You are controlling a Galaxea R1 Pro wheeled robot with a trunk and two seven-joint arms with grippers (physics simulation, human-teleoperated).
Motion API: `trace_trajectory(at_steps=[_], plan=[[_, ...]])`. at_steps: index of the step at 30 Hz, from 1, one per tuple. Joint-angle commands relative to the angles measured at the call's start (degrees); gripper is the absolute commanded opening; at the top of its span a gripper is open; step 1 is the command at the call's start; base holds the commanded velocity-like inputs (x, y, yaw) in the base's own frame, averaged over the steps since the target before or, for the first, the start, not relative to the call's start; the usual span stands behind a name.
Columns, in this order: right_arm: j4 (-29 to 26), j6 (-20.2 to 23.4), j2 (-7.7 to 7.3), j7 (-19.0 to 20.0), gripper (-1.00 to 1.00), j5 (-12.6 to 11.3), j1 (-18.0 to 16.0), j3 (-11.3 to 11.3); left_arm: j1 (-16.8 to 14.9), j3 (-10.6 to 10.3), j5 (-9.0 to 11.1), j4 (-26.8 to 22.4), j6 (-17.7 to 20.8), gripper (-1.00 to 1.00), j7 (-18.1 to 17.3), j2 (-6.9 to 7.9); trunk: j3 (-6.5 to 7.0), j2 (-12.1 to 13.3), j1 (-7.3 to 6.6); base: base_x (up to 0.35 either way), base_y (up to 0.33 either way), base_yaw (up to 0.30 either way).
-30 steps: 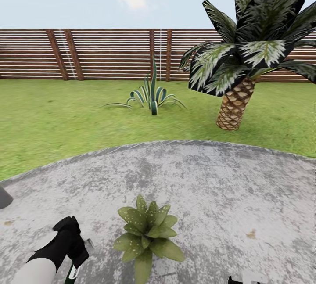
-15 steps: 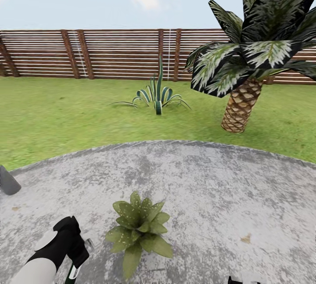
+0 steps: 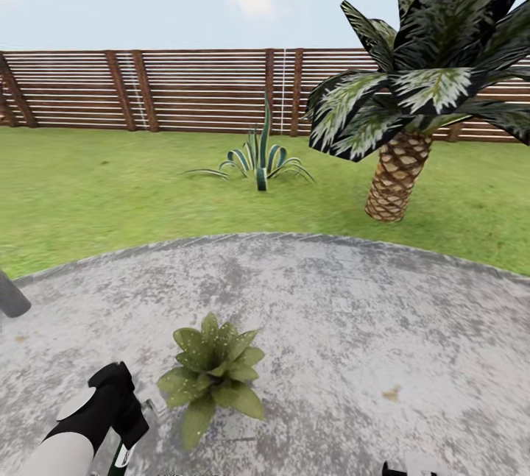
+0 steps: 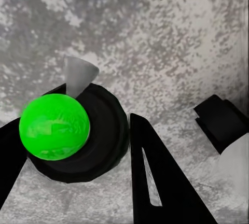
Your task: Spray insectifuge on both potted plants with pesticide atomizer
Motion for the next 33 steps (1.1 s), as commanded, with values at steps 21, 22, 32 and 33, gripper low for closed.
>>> trace_trajectory(at_steps=[21, 22, 32, 33], plan=[[0.2, -0.1, 0.04, -0.2, 1.00, 0.7, 0.0, -0.4, 0.1, 0.5, -0.3, 0.2, 0.3, -1.00, 0.1, 0.00, -0.05, 0.0, -0.01, 0.045, -0.189, 0.269], [0.2, -0.1, 0.04, -0.1, 1.00, 0.7, 0.0, -0.4, 0.6, 1.2, -0.3, 0.3, 0.3, -1.00, 0.2, 0.06, -0.05, 0.0, -0.01, 0.005, -0.002, 0.122], [0.1, -0.2, 0.03, -0.1, 1.00, 0.7, 0.0, -0.5, 2.7, 6.3, -0.3, 0.5, 0.2, -1.00, 6.2, -1.16, -0.05, 0.0, -0.01, 0.001, 0.000, 0.019], [0.1, -0.2, 0.03, -0.1, 1.00, 0.7, 0.0, -0.5, 2.8, 6.4, -0.3, 0.5, 0.2, -1.00, 6.5, -1.69, -0.05, 0.0, -0.01, 0.000, 0.000, 0.006]])
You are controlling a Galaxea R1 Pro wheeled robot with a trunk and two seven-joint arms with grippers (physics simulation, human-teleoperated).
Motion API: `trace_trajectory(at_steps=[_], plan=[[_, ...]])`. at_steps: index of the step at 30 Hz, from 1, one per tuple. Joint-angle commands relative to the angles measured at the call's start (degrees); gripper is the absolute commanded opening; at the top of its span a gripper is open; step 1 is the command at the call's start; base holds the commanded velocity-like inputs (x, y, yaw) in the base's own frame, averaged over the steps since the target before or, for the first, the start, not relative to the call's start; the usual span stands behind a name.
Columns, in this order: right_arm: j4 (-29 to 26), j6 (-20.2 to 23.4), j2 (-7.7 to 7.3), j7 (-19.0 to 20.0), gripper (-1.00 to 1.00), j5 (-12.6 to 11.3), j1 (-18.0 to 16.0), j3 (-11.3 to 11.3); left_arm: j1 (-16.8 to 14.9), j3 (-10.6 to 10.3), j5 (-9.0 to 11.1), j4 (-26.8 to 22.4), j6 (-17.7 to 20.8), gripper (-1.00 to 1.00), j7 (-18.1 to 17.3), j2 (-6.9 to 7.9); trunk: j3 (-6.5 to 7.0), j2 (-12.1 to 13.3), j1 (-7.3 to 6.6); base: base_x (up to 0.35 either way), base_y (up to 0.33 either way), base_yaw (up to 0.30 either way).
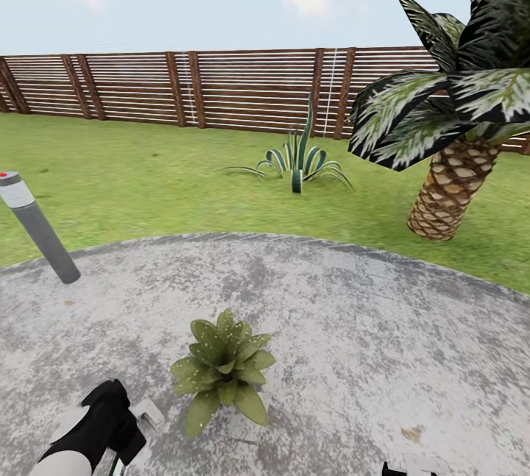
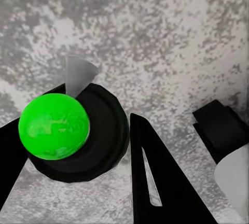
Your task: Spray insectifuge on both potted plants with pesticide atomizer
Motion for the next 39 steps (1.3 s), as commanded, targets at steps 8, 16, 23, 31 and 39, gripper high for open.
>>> trace_trajectory(at_steps=[8, 16, 23, 31, 39], plan=[[0.1, -0.1, -0.09, -0.3, 1.00, 0.6, -0.1, -0.4, -0.1, 0.2, -0.4, -0.1, 0.2, -1.00, -0.5, -0.67, -0.17, 0.0, -0.01, 0.000, 0.000, 0.188], [0.0, -0.2, -0.09, -0.3, 1.00, 0.6, -0.1, -0.4, -0.8, -0.3, -0.5, -0.5, 0.5, -1.00, -0.3, -2.22, -0.24, 0.0, -0.01, 0.000, 0.000, 0.266], [0.0, -0.1, -0.54, -0.1, 1.00, 0.7, -0.1, -0.4, -0.4, -0.4, -1.2, -0.4, 1.0, -1.00, 0.0, -5.75, -0.25, 0.0, -0.01, 0.075, 0.000, 0.082], [0.0, 0.0, -0.58, -0.1, 1.00, 0.7, -0.1, -0.2, -0.7, -0.4, -1.0, -0.9, 2.8, -1.00, 0.3, -6.40, -0.25, 0.0, -0.01, 0.251, 0.000, 0.001], [0.0, -0.2, -0.53, -0.1, 1.00, 0.6, -0.1, -0.3, -0.3, 0.3, -0.5, -0.9, 2.7, -1.00, 0.3, -6.38, -0.25, 0.0, -0.01, 0.012, 0.000, 0.112]])
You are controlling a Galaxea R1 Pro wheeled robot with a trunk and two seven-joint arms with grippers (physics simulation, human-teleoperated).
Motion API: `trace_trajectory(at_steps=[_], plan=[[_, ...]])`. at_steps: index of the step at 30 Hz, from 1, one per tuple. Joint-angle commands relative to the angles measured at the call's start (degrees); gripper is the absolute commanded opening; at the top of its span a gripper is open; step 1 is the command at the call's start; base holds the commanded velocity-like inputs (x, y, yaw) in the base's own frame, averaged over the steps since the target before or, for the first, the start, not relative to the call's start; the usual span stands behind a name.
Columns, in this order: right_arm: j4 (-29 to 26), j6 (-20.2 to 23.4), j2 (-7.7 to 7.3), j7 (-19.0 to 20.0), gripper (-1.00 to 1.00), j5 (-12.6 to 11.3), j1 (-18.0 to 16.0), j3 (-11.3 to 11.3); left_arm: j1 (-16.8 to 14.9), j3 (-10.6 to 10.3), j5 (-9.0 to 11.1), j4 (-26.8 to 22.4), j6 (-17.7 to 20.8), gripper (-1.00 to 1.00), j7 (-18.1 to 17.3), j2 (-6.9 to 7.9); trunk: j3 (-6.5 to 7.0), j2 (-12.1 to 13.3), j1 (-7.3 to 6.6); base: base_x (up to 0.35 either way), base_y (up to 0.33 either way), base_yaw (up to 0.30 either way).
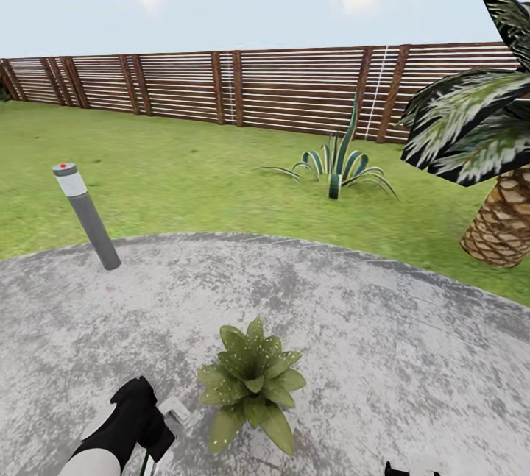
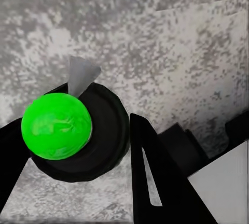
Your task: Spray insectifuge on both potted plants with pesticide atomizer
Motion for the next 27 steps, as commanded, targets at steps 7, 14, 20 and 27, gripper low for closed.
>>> trace_trajectory(at_steps=[7, 14, 20, 27], plan=[[0.1, -0.2, -0.01, -0.2, 1.00, 0.6, 0.0, -0.4, 0.1, 0.3, -0.3, -0.2, 0.1, -1.00, -0.1, -0.06, -0.05, 0.0, -0.01, 0.000, 0.000, 0.258], [0.0, -0.2, -0.01, -0.2, 1.00, 0.6, 0.0, -0.4, 0.0, 0.4, -0.2, -0.2, 0.2, -1.00, 1.7, -0.12, -0.05, 0.0, -0.01, -0.063, -0.045, 0.035], [0.0, -0.2, 0.07, -0.2, 1.00, 0.6, 0.0, -0.4, 0.0, 0.2, 2.2, -0.2, 0.2, -1.00, 1.8, -0.03, -0.05, 0.0, -0.01, -0.231, -0.165, 0.075], [0.0, -0.2, 0.16, -0.2, 1.00, 0.6, 0.0, -0.4, 0.0, 0.3, 2.5, -1.6, 0.2, -1.00, 1.8, 0.01, -0.05, 0.0, -0.01, -0.129, -0.215, 0.266]])
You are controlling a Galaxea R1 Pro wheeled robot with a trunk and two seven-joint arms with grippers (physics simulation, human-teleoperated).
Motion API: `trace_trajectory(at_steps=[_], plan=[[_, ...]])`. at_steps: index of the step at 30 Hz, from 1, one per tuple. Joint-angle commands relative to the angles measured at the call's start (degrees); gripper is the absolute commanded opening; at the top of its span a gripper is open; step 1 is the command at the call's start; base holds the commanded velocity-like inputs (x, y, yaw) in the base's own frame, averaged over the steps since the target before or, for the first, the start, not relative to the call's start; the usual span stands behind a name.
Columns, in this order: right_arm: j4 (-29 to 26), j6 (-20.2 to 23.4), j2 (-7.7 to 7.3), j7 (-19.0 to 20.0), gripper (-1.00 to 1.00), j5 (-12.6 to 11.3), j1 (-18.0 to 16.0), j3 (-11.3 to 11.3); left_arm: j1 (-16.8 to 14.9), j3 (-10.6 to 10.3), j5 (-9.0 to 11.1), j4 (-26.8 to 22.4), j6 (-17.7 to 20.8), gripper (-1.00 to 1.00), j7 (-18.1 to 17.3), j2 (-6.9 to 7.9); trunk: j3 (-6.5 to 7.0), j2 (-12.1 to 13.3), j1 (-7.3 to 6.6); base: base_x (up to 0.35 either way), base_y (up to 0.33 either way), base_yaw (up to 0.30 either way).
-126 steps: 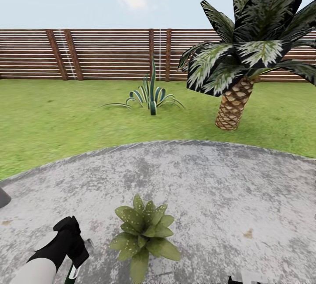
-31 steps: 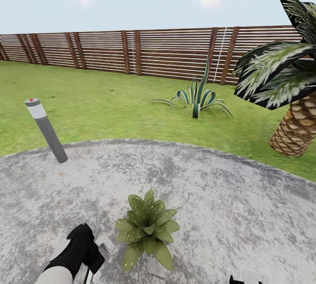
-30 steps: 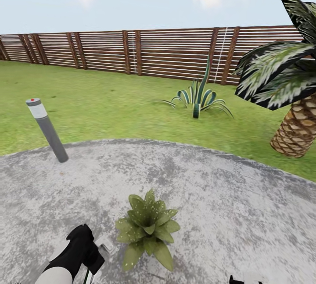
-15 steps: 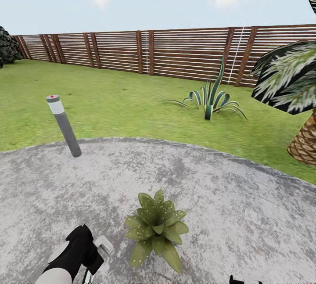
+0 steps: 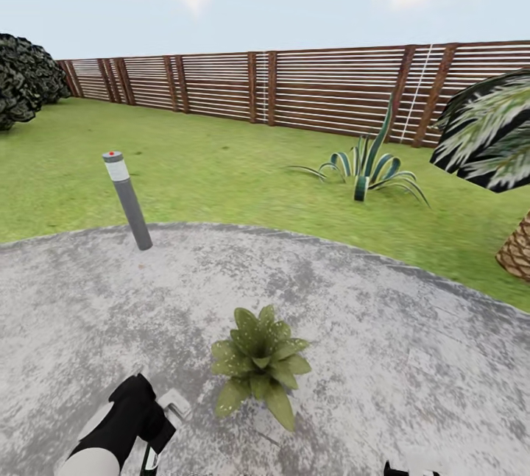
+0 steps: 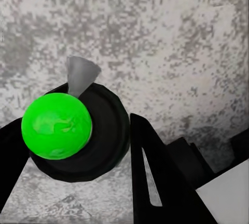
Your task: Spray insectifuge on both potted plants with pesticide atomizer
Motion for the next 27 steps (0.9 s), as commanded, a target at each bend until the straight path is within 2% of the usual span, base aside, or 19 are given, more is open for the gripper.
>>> trace_trajectory(at_steps=[1, 5, 15, 22, 27], plan=[[0.1, -0.2, 0.00, -0.2, 1.00, 0.6, 0.0, -0.4, -0.1, 0.3, -0.4, -0.2, 0.2, -1.00, -0.3, -0.06, -0.05, 0.0, -0.01, -0.008, -0.269, 0.277], [0.1, -0.2, 0.00, -0.2, 1.00, 0.6, 0.0, -0.4, -0.1, 0.3, -0.4, -0.3, 0.2, -1.00, -0.3, 0.10, -0.06, 0.0, -0.01, -0.003, -0.271, 0.249], [0.2, -0.2, 0.09, -0.2, 1.00, 0.6, 0.0, -0.4, -0.1, 0.3, -0.4, -0.3, 0.2, -1.00, -0.2, 0.12, -0.06, 0.0, -0.01, -0.005, -0.273, 0.023], [0.1, -0.2, 0.13, -0.2, 1.00, 0.6, 0.0, -0.4, 0.0, 0.3, -0.5, -0.2, 0.2, -1.00, -0.2, 0.00, -0.06, 0.0, -0.01, -0.070, -0.273, 0.220], [0.1, -0.2, -0.06, -0.2, 1.00, 0.6, 0.0, -0.4, -0.6, -0.5, -0.7, -0.1, 0.5, -1.00, -0.5, -0.24, -0.06, 0.0, -0.01, -0.016, -0.165, 0.050]])
